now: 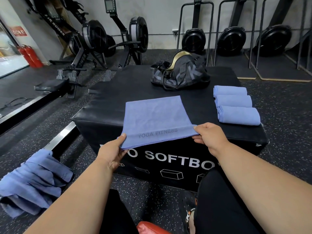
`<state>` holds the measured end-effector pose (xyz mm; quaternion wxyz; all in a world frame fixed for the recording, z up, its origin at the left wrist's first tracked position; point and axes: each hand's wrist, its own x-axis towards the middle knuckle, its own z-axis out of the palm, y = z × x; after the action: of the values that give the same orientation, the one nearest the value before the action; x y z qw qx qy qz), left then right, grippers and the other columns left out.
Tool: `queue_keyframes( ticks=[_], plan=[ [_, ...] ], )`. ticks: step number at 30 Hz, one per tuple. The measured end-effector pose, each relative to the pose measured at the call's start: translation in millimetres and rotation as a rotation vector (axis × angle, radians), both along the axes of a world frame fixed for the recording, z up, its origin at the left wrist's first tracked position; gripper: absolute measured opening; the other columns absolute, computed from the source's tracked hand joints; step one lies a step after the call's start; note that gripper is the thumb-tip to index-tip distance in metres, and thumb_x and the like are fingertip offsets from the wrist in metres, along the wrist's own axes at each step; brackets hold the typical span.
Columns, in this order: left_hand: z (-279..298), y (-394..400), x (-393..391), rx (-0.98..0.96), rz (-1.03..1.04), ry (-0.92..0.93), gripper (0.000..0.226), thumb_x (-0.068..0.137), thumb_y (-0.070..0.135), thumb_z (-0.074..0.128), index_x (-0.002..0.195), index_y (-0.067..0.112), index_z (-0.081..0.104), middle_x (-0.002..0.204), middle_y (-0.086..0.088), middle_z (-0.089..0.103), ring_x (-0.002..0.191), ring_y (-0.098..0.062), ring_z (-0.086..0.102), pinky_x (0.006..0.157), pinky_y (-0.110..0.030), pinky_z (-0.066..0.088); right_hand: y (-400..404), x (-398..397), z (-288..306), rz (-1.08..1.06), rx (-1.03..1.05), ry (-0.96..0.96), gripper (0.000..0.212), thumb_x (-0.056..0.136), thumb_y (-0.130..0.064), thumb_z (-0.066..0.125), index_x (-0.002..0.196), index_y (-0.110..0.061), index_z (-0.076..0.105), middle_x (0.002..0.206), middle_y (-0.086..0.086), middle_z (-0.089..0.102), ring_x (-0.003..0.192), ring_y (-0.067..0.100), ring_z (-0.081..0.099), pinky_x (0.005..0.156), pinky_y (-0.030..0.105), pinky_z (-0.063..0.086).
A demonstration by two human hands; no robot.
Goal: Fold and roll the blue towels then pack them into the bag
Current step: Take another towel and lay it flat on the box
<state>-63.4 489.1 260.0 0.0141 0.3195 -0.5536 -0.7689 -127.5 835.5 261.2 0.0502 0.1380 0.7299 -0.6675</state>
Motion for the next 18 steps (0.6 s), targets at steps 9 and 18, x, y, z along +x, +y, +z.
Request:
queue_keyframes(
  ticks=[9,18],
  plan=[
    [18.1,1.8,17.6,0.118,-0.011,-0.015,0.008,0.103,0.002,0.061,0.103,0.005,0.069,0.085,0.002,0.079,0.079,-0.005,0.072,0.058,-0.015,0.057,1.4,24.0,9.9,-0.01,-0.059,-0.041,0.014,0.099,-0.012,0.068,0.111,-0.005,0.067,0.102,0.013,0.076,0.081,0.017,0.078,0.067,0.026,0.063],
    [39.5,-1.1,35.2,0.156,-0.03,0.07,0.043,0.103,0.0,0.058,0.144,0.013,0.058,0.128,-0.008,0.072,0.115,-0.012,0.065,0.084,-0.02,0.05,-3.5,40.4,29.4,0.009,-0.338,-0.007,0.017,0.106,-0.01,0.056,0.115,-0.017,0.07,0.093,0.004,0.074,0.074,0.013,0.066,0.07,0.026,0.057]
  ],
)
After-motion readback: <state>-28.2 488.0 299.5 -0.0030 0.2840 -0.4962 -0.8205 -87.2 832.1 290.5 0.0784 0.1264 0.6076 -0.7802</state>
